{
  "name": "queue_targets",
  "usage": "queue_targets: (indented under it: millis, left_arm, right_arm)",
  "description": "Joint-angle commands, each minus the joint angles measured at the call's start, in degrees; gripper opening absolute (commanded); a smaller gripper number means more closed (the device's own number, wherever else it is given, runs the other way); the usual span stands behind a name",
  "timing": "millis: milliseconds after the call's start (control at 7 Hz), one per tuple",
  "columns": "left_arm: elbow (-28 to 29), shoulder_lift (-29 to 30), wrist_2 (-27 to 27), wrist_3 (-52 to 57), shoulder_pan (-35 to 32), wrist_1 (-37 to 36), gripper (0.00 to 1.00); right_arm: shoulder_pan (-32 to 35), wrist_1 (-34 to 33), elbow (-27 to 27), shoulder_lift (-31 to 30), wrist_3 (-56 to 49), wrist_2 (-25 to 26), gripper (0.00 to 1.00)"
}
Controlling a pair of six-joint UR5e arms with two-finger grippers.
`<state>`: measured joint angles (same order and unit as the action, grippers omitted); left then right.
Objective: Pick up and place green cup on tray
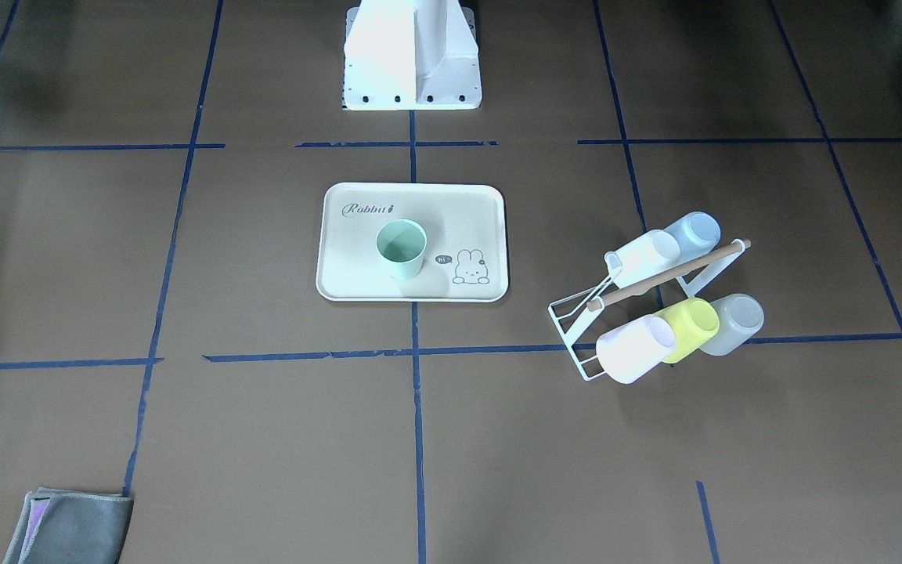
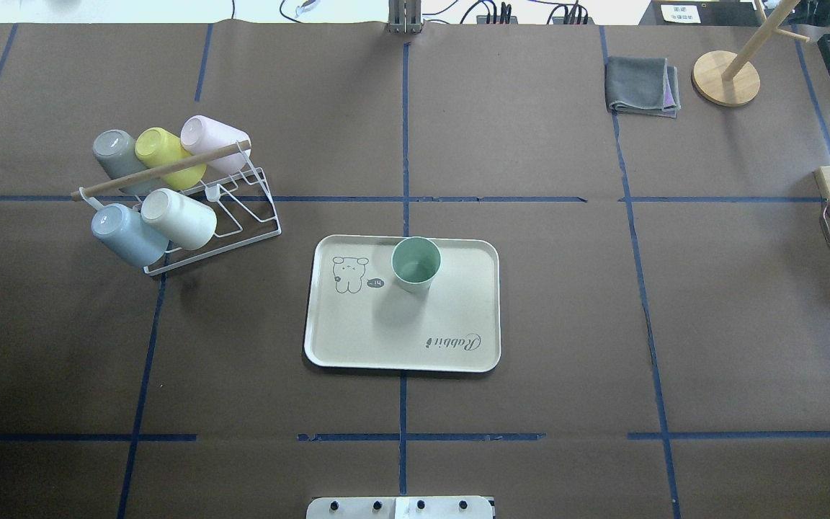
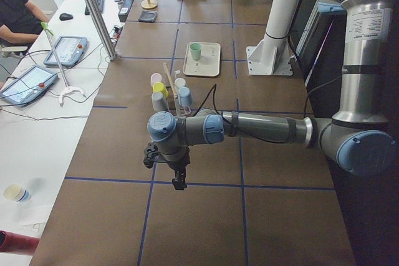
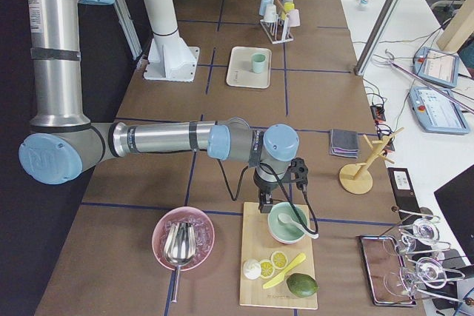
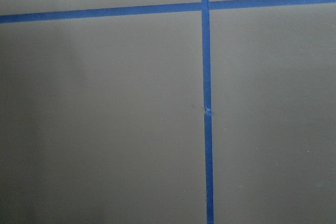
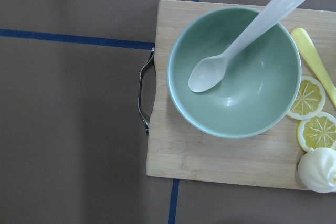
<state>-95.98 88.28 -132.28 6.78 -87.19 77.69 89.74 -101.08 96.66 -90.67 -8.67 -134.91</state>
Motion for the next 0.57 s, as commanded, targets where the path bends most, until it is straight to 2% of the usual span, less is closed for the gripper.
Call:
queue_targets:
  millis: [0,143,429]
  left_arm:
    - [-0.1,0.0,0.0,0.1,0.0,0.0,1.0]
    - [-0.1,0.0,0.0,0.1,0.0,0.0,1.0]
    - [-0.1,0.8,0.0,0.1,0.0,0.0,1.0]
  right_arm:
    - [0.0,0.0,0.1,1.1,-0.1,0.3,1.0]
    - [0.0,0.0,0.1,1.7,0.0,2.5,1.0]
    - [0.0,1.6,0.0,2.2,2.2,2.7,1.0]
